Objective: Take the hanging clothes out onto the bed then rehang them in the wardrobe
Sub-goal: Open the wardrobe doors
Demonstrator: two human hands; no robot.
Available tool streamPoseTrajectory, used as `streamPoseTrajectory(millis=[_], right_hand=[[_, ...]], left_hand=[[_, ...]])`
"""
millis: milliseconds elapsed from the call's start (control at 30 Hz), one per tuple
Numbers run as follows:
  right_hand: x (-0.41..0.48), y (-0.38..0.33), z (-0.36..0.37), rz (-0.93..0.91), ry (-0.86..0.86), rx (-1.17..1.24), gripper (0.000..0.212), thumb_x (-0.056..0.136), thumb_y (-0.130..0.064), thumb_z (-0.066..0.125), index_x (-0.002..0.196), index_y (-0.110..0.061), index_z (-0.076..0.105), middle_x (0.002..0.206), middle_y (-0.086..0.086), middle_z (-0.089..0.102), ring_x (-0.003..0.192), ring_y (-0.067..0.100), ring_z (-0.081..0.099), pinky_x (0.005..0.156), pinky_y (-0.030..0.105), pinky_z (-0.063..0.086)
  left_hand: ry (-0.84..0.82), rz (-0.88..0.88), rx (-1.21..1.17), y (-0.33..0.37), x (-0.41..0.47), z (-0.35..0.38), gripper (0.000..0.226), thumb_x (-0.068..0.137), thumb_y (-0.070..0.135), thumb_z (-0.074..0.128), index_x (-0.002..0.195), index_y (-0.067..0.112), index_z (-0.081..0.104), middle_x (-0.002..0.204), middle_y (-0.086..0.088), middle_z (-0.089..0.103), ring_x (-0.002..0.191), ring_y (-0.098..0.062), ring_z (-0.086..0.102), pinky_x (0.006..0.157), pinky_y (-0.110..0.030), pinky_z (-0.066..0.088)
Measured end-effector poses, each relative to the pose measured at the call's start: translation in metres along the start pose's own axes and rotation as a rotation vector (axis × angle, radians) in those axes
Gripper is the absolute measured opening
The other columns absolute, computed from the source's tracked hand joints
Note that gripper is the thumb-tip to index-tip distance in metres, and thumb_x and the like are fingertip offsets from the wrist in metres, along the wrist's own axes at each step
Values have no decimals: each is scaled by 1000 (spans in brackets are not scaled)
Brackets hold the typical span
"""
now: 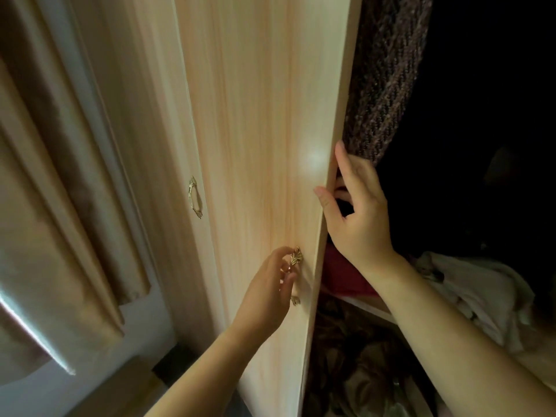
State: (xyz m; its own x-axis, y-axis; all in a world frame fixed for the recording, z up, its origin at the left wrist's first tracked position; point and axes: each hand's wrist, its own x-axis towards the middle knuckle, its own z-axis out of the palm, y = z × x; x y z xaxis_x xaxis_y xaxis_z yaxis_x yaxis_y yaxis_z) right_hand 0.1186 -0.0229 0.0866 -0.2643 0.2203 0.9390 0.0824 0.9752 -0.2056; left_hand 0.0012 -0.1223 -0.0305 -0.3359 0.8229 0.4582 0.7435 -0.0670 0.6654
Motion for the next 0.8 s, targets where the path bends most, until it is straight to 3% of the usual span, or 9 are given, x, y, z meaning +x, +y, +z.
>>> streamPoseTrajectory(millis=[233,333,467,633,700,800], right_hand=[[-9,-73,21,31,-65,64,58,90,-13,57,141,-7,30,124,-6,43,106,3,51,80,7,46],[-11,-102,35,26,-124,74,60,91,-19,55,144,-13,25,133,-5,40,119,16,51,88,14,48],[-11,-138,60,1,-174,83,61,91,-28,53,144,-19,24,136,-10,37,122,15,50,92,23,50],[-6,-175,105,6,-194,120,61,89,-48,48,143,-29,26,136,-9,42,122,13,48,90,33,53],[-2,-187,126,17,-205,165,61,89,-44,52,142,-28,27,137,-7,42,126,9,44,100,26,45],[1,-199,152,36,-211,189,59,90,-30,58,142,-19,31,141,-5,39,129,0,34,105,13,31]], left_hand=[[-55,-4,-21,-16,-41,-62,34,98,18,44,129,32,37,109,10,50,99,-8,54,83,-21,44],[-74,1,-34,-29,-56,-90,32,99,21,43,128,32,38,105,5,54,97,-10,58,77,-12,43],[-66,-13,-80,-44,-78,-130,28,96,38,46,122,40,39,101,16,52,90,3,55,73,-1,40],[-8,-49,-155,-73,-100,-177,30,88,66,39,116,55,40,117,11,57,106,0,55,90,-23,48],[20,-63,-201,-83,-107,-189,37,84,69,41,119,55,42,122,10,56,112,-5,54,95,-36,49],[45,-86,-201,-93,-110,-207,32,84,65,48,114,64,39,124,15,55,118,-6,51,100,-39,45]])
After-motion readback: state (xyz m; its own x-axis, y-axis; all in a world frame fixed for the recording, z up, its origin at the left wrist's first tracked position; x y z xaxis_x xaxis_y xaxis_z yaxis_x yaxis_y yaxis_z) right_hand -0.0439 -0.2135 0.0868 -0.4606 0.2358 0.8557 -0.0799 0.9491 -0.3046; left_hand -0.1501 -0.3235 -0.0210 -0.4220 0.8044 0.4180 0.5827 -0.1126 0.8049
